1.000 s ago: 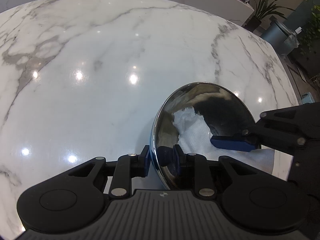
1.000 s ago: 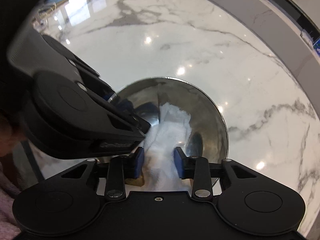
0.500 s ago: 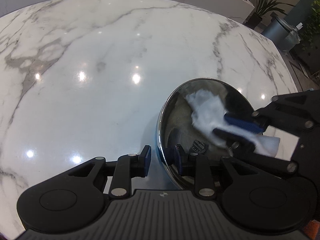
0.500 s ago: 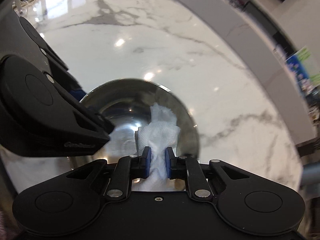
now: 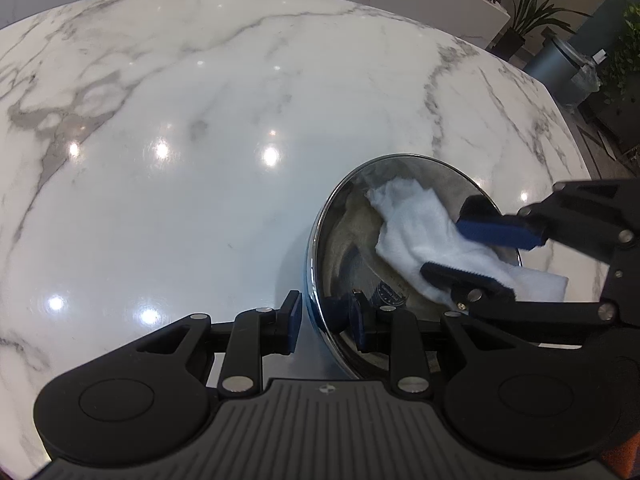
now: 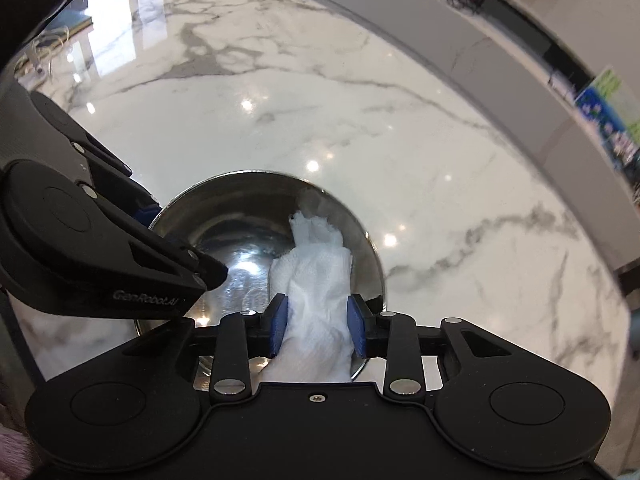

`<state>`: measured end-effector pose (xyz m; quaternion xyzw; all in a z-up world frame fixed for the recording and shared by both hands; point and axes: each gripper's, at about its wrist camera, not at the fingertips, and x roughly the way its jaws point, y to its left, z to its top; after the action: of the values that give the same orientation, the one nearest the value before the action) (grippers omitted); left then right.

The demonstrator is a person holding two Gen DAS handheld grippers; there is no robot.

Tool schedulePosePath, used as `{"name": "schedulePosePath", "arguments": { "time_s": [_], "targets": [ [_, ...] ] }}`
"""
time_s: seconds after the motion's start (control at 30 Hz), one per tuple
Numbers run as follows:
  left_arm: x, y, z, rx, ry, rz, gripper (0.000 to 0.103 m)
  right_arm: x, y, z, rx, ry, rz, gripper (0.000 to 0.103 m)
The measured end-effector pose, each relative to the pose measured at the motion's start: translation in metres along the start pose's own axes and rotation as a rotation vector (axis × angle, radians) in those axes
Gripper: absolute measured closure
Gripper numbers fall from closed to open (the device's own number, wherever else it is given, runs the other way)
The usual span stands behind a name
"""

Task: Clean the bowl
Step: 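Keep the bowl tilted with the left gripper while the right gripper rubs the cloth around the interior, then set the bowl upright on the table with the left gripper while the right gripper pulls the cloth out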

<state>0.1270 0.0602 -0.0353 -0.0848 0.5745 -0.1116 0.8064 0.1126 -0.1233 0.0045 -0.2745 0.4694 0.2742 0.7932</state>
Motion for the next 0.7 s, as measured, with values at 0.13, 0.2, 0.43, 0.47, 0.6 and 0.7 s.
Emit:
{"name": "schedulePosePath", "arguments": {
  "time_s": [0.13,0.2,0.43,0.47,0.6,0.7],
  "targets": [
    [-0.004,-0.006,-0.005,-0.004,-0.002,0.006,0.075,0.005,0.004,-0.002,-0.013,0.005,0.031,0.068],
    [-0.007,-0.013,-0.008,-0.007,-0.003,0.009,0.075,0.008,0.009,-0.003,-0.031,0.007,0.032,0.067],
    [-0.002,-0.006,-0.008,0.008,0.002,0.007,0.075,0.012,0.014,0.000,-0.032,0.007,0.020,0.078],
    [-0.003,-0.004,-0.011,0.007,0.002,0.007,0.075,0.012,0.015,0.000,-0.024,0.006,0.011,0.080],
    [-0.007,-0.009,-0.010,0.013,0.001,0.005,0.075,0.006,0.015,-0.004,0.005,-0.023,-0.007,0.085],
    [-0.011,-0.015,-0.012,0.013,-0.013,0.015,0.075,-0.010,0.011,-0.011,0.050,-0.081,-0.009,0.085]
  ]
}}
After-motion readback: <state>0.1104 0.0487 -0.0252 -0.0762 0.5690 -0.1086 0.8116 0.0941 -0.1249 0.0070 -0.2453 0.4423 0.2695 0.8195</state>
